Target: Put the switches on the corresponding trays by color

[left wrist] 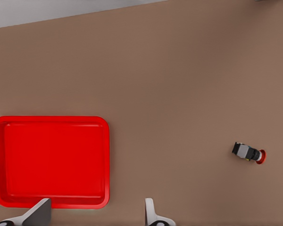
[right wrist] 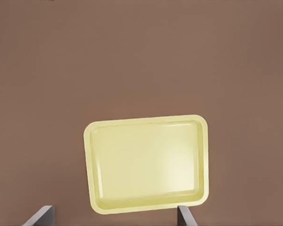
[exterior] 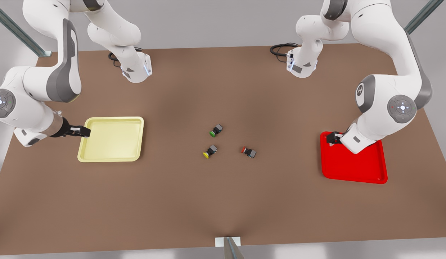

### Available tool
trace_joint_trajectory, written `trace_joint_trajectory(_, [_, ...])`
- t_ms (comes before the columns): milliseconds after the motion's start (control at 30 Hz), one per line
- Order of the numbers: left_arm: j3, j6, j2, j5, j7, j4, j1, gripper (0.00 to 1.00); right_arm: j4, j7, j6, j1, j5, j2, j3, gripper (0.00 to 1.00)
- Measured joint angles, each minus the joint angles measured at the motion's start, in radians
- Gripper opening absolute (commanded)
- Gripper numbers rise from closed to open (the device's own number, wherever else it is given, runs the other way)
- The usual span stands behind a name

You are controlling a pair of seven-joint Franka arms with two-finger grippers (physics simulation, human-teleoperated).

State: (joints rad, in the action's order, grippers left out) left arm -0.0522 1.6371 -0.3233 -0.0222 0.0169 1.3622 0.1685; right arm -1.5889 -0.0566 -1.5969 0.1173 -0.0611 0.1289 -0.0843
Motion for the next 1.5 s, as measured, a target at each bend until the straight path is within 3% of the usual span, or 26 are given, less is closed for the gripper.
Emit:
trace_joint_trajectory(67, [0.005, -0.002, -0.005, 0.000, -0.141, 0.001, 0.009, 1.00, 0.005, -0.011, -0.004, -0.018, 0.010, 0.014, -0.003, 1.00])
trace_joint_trajectory(167, [0.008, 0.038, -0.076, 0.020, -0.928, 0.014, 0.163, 1.00, -0.022, -0.185, -0.058, -0.186, 0.010, 0.029, -0.020, 1.00])
trace_joint_trajectory(200, [0.008, 0.074, -0.110, 0.032, -1.107, 0.014, 0.209, 1.00, -0.017, -0.258, -0.061, -0.187, 0.010, 0.057, -0.062, 1.00])
trace_joint_trajectory(300, [0.008, 0.222, -0.181, 0.073, -1.374, 0.067, 0.311, 1.00, 0.075, -0.433, -0.110, -0.338, 0.056, 0.189, -0.073, 1.00])
trace_joint_trajectory(467, [0.009, 0.394, -0.246, 0.117, -1.476, 0.141, 0.384, 1.00, 0.143, -0.726, -0.232, -0.345, 0.106, 0.327, -0.134, 1.00])
trace_joint_trajectory(600, [0.009, 0.445, -0.253, 0.128, -1.476, 0.201, 0.390, 1.00, 0.343, -1.098, -0.244, -0.504, 0.097, 0.490, -0.137, 1.00])
trace_joint_trajectory(700, [0.008, 0.600, -0.236, 0.132, -1.477, 0.337, 0.410, 1.00, 0.348, -1.151, -0.250, -0.505, 0.107, 0.504, -0.137, 1.00])
trace_joint_trajectory(833, [0.009, 0.717, -0.249, 0.134, -1.491, 0.412, 0.419, 1.00, 0.348, -1.248, -0.297, -0.508, 0.052, 0.558, -0.204, 1.00])
trace_joint_trajectory(1333, [0.009, 0.830, -0.358, 0.229, -1.514, 0.414, 0.440, 1.00, 0.337, -1.259, -0.401, -0.508, 0.011, 0.670, -0.274, 1.00])
trace_joint_trajectory(1400, [0.009, 0.831, -0.361, 0.235, -1.514, 0.414, 0.440, 0.66, 0.335, -1.258, -0.431, -0.509, 0.010, 0.694, -0.279, 1.00])
trace_joint_trajectory(1500, [0.009, 0.830, -0.362, 0.240, -1.514, 0.414, 0.440, 0.66, 0.329, -1.255, -0.456, -0.524, -0.026, 0.729, -0.295, 1.00])
